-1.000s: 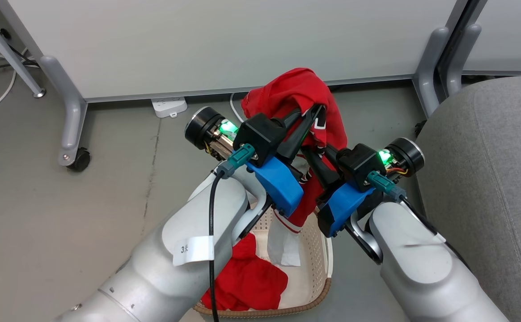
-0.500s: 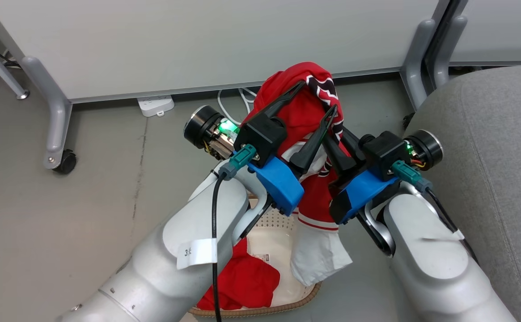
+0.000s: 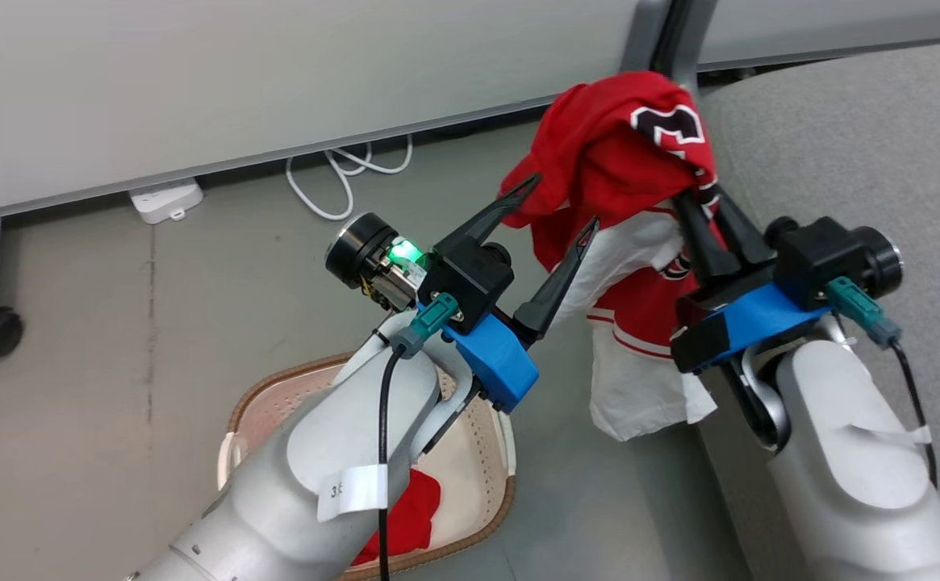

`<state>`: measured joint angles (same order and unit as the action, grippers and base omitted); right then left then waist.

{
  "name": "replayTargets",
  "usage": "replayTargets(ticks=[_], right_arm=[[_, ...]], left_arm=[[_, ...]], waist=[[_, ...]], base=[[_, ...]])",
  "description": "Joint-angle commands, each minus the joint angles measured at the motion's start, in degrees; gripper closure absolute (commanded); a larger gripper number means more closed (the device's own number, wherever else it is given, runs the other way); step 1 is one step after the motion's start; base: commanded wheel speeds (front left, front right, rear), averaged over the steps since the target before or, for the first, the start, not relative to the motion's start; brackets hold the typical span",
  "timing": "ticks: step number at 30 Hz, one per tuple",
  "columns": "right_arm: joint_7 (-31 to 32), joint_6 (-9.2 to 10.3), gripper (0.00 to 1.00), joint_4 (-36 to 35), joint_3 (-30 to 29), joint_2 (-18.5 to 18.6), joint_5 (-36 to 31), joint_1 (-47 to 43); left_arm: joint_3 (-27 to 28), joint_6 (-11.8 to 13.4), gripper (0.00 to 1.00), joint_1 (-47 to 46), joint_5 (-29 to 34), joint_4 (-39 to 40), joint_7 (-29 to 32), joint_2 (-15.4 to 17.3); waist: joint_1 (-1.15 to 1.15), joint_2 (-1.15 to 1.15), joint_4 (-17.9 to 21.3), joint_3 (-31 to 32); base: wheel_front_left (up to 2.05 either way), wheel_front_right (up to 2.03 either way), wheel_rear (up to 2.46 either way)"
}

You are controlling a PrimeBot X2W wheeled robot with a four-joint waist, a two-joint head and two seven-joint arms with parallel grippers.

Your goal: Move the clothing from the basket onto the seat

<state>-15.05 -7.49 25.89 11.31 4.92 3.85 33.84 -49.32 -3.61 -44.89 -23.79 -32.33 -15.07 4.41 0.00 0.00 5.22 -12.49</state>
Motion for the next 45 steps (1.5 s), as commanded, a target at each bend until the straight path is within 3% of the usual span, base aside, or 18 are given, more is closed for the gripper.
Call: replayTargets(ticks=[1,12,21,28,34,39,45], right_arm=[[-0.21,-0.01,1.0,-1.28,-1.39,1.04,0.06,-1.36],[-0.21,-0.01,1.0,-7.82,-11.76,3.04,0.1,-5.77],[-0.2,-0.01,1.0,-12.31,-20.32,2.32,-0.58,-11.56],[-0.21,-0.01,1.0,-14.69,-23.22,1.35,-0.98,-15.34],[-0.21,-0.01,1.0,-16.36,-23.31,2.47,-0.88,-11.04],[-0.21,-0.01,1.0,-17.83,-24.37,5.66,-0.69,-4.41],[-0.2,-0.01,1.0,-18.41,-28.76,12.21,-0.45,6.05]], left_arm=[[-0.31,-0.39,0.0,0.35,0.52,0.53,-0.16,0.06],[-3.42,-1.82,0.0,0.45,2.28,1.08,-0.16,-0.55],[-8.17,-3.0,0.0,0.18,2.15,0.66,-0.16,-1.25],[-9.34,-2.76,0.0,0.45,1.19,0.95,-0.16,-1.46],[-8.13,-1.8,0.0,-0.97,1.41,1.4,-0.16,-1.43],[-7.02,-1.12,0.0,-3.01,2.29,1.51,-0.16,-1.1],[-6.02,-0.48,0.0,-6.86,3.73,1.72,-0.08,0.24]], waist=[[0.0,0.0,2.63,-1.28],[0.0,0.0,12.13,-3.8],[0.0,0.0,16.57,-5.25],[0.0,0.0,17.56,-5.59],[0.0,0.0,17.06,-7.31],[0.0,0.0,15.78,-11.23],[0.0,0.0,13.81,-18.06]], base=[[0.0,0.0,0.0],[0.0,0.0,0.0],[0.0,0.0,0.0],[0.0,0.0,0.0],[0.0,0.0,0.0],[0.0,0.0,0.0],[0.0,0.0,0.0]])
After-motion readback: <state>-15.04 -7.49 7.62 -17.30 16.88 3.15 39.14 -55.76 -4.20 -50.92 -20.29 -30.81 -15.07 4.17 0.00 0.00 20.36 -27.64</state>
